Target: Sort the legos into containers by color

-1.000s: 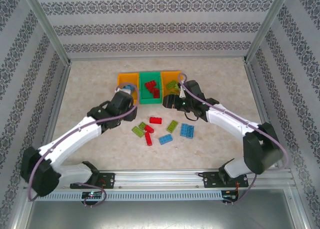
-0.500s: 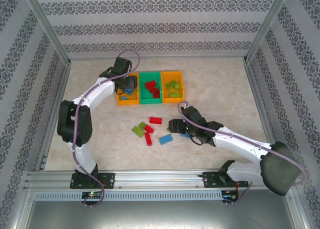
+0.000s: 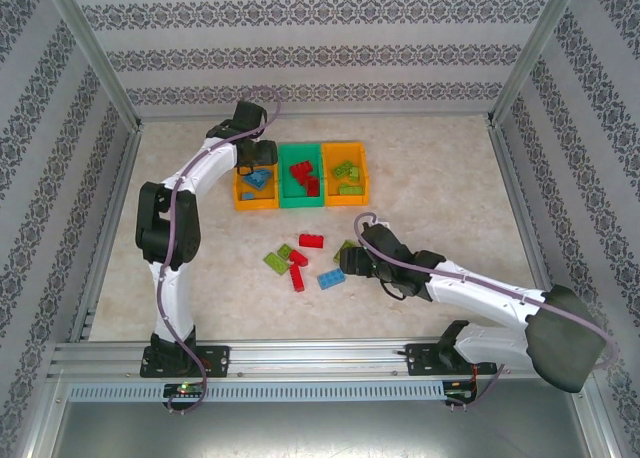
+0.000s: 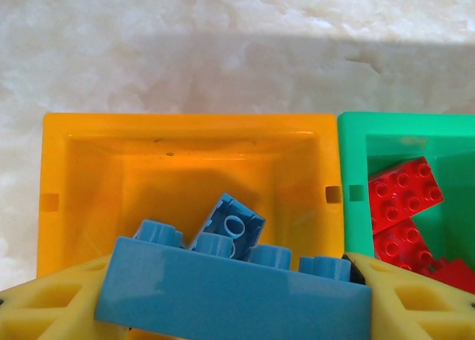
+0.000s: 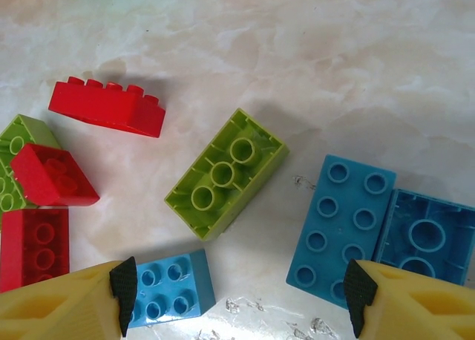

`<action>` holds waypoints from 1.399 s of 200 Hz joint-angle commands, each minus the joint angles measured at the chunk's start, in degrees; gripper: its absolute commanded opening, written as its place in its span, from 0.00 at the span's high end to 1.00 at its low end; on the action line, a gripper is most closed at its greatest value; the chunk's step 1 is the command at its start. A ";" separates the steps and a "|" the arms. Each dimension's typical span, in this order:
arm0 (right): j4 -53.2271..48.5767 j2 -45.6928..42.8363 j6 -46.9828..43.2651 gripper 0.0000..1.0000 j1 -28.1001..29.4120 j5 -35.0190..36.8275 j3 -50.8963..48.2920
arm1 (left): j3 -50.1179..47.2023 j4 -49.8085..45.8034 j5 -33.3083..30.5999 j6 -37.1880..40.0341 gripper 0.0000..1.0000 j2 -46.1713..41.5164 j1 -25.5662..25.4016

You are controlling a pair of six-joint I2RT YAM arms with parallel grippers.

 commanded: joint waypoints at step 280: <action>-12.23 28.74 8.58 0.30 0.28 -1.42 22.40 | -37.32 15.94 5.00 -4.11 0.00 -37.70 -3.98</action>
